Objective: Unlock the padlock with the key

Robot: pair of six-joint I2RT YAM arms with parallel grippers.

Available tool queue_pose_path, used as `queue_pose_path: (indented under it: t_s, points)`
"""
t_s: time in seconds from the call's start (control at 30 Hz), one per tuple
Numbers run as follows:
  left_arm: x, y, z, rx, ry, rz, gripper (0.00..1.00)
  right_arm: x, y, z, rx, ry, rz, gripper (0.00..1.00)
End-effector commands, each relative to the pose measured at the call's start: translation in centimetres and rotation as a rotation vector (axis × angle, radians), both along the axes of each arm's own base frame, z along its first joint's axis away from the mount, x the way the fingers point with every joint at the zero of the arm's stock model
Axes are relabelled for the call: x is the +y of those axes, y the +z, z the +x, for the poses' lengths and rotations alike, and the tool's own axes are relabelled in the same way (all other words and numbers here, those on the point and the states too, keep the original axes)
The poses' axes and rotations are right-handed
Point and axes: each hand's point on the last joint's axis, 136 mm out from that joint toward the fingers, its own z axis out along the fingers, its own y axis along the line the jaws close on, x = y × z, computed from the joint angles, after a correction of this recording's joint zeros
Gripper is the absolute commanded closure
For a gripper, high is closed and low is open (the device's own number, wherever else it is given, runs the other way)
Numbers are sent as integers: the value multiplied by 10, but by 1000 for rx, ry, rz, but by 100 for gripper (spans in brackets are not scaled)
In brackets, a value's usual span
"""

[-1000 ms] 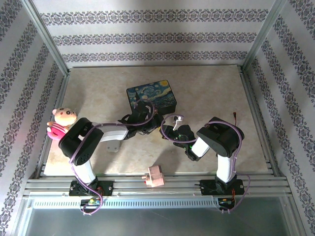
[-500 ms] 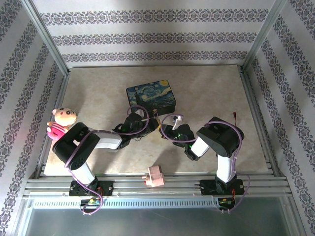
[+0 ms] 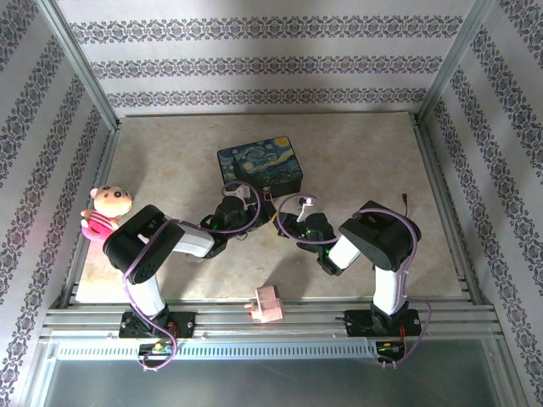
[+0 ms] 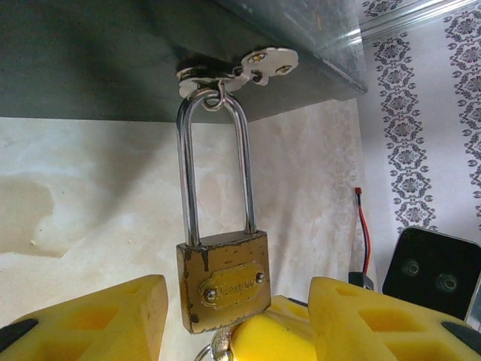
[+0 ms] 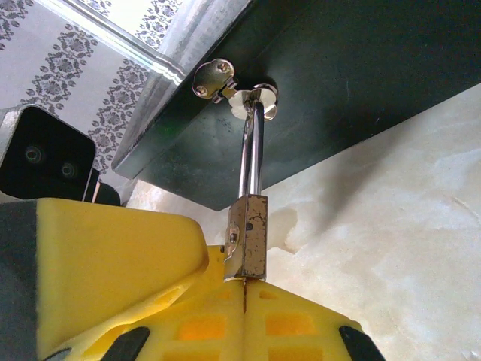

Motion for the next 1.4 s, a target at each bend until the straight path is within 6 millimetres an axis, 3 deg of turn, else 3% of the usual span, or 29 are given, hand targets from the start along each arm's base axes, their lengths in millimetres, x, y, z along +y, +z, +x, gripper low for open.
queue_pose_path:
  t_s: [0.0,0.33,0.63,0.83,1.37]
  points:
    - [2,2,7,-23,19,-30,48,8,32,8,-80,4,71,97]
    - [1,10,20,-74,41,-115,54,9,30,8,-77,6,69,95]
    - [0,13,24,-75,37,-122,63,-2,29,4,-79,-24,51,82]
    - [-2,12,25,-68,35,-133,69,-6,33,3,-91,-34,50,78]
    - [-8,7,25,-36,27,-179,80,-7,32,4,-87,-33,50,77]
